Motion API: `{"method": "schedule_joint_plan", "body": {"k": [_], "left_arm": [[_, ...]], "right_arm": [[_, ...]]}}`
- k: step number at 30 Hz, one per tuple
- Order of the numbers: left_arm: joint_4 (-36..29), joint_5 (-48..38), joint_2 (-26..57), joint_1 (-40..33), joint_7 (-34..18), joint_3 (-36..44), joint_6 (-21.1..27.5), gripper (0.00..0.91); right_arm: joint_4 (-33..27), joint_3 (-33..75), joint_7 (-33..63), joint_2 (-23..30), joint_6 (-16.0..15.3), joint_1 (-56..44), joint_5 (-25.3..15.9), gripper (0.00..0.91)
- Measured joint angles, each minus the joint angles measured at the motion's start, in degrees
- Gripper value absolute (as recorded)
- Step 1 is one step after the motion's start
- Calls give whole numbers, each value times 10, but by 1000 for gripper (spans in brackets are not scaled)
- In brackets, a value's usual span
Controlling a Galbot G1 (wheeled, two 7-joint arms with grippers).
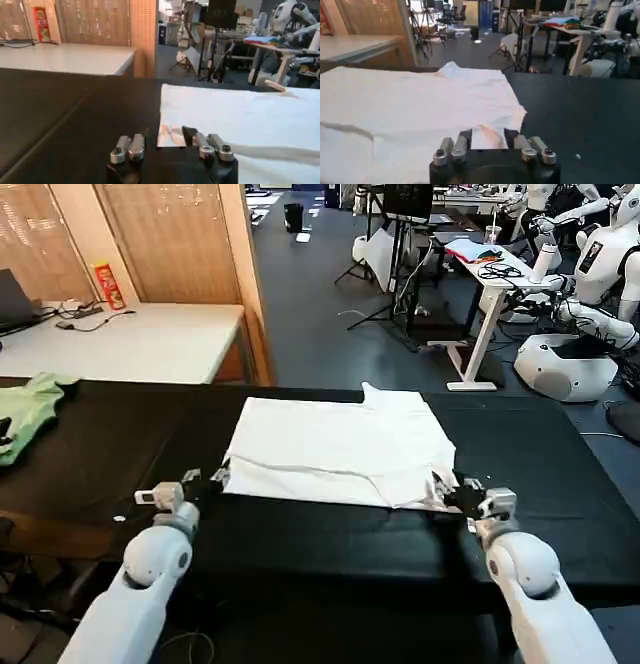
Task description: Fold and organize the clothes.
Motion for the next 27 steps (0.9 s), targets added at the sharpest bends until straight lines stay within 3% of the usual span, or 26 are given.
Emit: {"method": "schedule_joint_plan", "body": {"k": [5,9,10,11,13,14,15,16,17,18,21,27], "left_arm": [[-9,-18,2,31,18,-11,7,878],[-6,-44,2,37,24,-16,13,878],[-4,-49,1,37,24,-16,14,731],[-2,-52,1,37,25,-16,15,692],[1,-54,1,36,26,-16,16,488],[3,-54,0,36,27,-16,16,195],[6,-53,0,34,27,-16,16,166],[8,-52,-1,33,27,-16,16,68],[10,-51,-2,33,27,-16,16,39],[12,-50,-2,33,26,-16,16,0],[12,-49,-1,36,26,-17,16,0],[-3,-36,6,53,21,-19,19,0]], "right_arm": [[2,3,0,6,3,-20,-6,878],[-6,3,1,11,3,-23,-7,790],[-8,3,1,12,3,-24,-7,761],[-9,3,1,12,3,-24,-7,741],[-14,2,1,13,3,-23,-8,663],[-15,2,1,14,3,-23,-9,517],[-18,1,1,14,3,-23,-9,478],[-19,0,0,15,3,-23,-9,332],[-20,-1,-1,16,3,-23,-9,283],[-20,-1,-1,16,3,-23,-9,117],[-18,-2,-2,15,3,-24,-10,59],[6,7,11,1,-16,-41,0,59]]}}
